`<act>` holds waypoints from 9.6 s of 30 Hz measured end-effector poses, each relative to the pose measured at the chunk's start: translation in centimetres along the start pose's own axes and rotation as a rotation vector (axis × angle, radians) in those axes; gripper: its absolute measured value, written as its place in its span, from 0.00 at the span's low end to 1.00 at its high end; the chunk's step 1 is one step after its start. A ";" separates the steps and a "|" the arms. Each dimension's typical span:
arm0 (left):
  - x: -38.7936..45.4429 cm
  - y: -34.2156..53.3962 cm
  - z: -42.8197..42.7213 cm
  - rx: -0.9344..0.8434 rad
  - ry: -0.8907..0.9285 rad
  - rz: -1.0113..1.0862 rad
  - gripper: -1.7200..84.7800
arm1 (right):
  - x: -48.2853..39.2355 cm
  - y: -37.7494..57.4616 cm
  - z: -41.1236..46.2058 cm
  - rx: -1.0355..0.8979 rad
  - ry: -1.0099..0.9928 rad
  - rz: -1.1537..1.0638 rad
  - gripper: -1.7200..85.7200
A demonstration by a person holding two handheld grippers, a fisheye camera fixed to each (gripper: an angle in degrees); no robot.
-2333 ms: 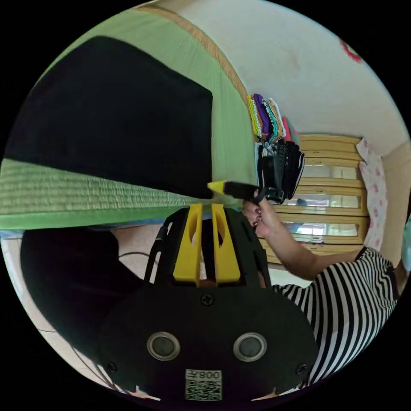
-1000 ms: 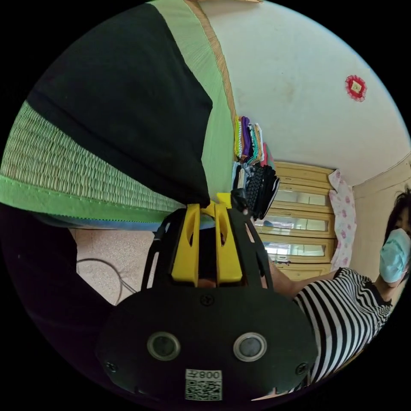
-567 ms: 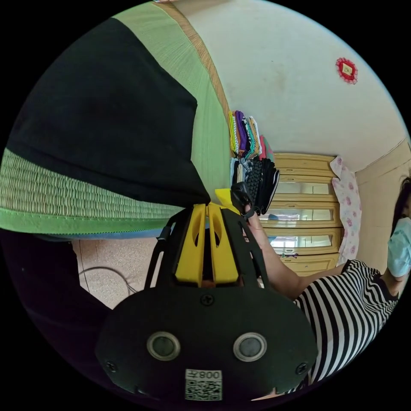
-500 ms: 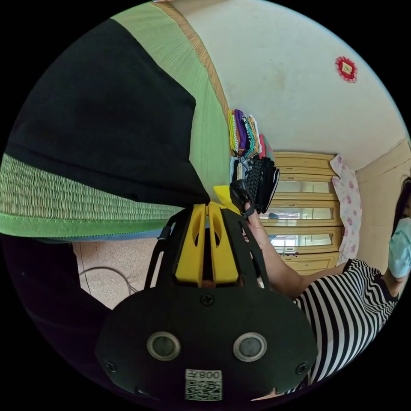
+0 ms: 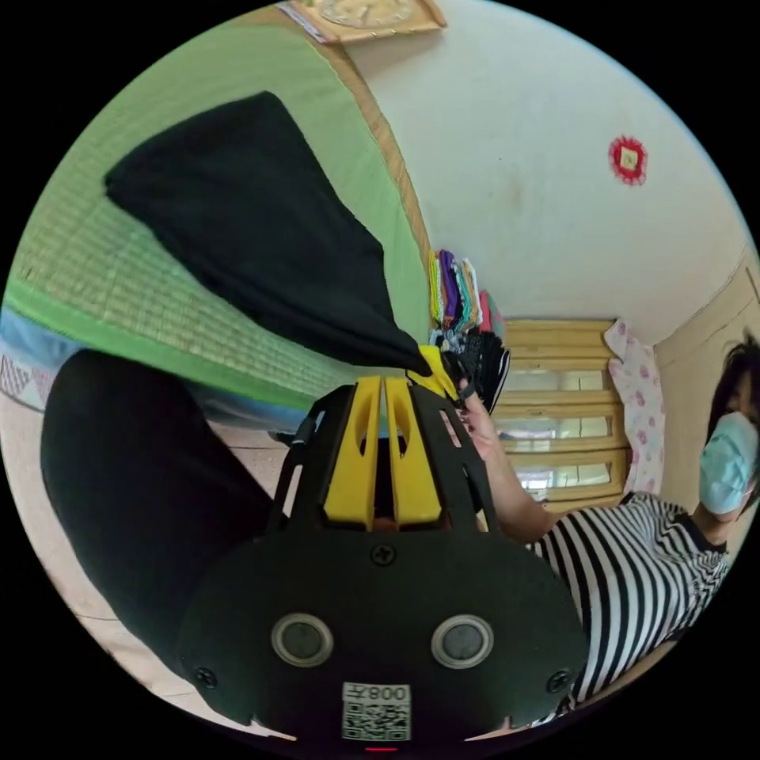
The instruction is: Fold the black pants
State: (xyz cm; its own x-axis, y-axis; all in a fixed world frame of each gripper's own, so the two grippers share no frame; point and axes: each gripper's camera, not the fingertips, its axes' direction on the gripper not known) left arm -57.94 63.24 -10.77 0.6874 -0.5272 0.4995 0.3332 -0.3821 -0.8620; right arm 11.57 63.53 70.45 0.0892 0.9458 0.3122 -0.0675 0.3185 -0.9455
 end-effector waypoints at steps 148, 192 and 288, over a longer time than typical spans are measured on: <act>-1.7 -2.0 5.8 -0.140 0.057 -0.195 0.11 | 3.7 3.0 2.6 -0.024 0.310 -0.054 0.05; -3.0 -1.9 5.9 -0.093 0.183 -0.193 0.04 | 8.3 1.6 -2.2 0.074 0.110 0.006 0.12; 78.2 -9.3 61.1 -0.404 0.447 0.720 0.07 | -28.6 58.4 -54.7 0.995 0.181 -0.820 0.04</act>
State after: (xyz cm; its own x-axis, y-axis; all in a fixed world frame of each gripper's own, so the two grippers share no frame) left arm 32.16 71.98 30.94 0.3010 -0.9500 -0.0829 -0.3827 -0.0407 -0.9230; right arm 59.43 51.63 1.22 0.5822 0.4574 0.6721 -0.6261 0.7797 0.0117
